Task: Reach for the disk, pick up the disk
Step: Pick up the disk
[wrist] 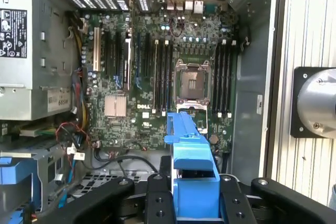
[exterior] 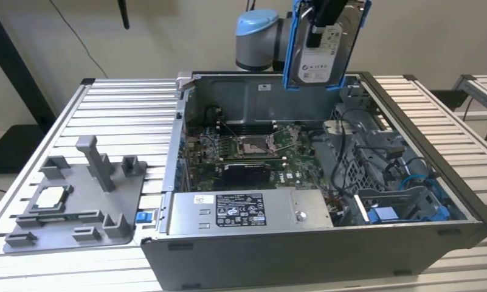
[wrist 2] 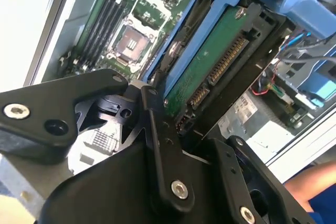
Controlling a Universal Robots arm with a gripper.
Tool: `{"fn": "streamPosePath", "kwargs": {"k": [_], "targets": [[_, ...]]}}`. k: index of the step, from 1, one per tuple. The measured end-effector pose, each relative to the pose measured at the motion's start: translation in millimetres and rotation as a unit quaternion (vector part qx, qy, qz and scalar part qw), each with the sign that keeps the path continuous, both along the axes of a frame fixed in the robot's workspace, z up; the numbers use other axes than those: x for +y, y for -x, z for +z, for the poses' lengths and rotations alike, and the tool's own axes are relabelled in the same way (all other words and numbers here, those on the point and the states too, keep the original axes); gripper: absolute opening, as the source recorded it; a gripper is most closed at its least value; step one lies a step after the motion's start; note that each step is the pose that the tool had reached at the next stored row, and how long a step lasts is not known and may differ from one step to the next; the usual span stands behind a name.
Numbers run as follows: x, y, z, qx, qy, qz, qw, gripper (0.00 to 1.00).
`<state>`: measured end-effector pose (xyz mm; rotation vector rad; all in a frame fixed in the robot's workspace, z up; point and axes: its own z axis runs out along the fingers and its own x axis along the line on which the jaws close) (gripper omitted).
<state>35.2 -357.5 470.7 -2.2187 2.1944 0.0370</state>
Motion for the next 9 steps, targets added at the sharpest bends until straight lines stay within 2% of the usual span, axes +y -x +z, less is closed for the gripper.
{"fn": "streamPosePath", "kwargs": {"k": [9], "targets": [[0.0, -26.1, 0.1, 0.0000, 0.0001, 0.000, 1.0000, 0.00]]}}
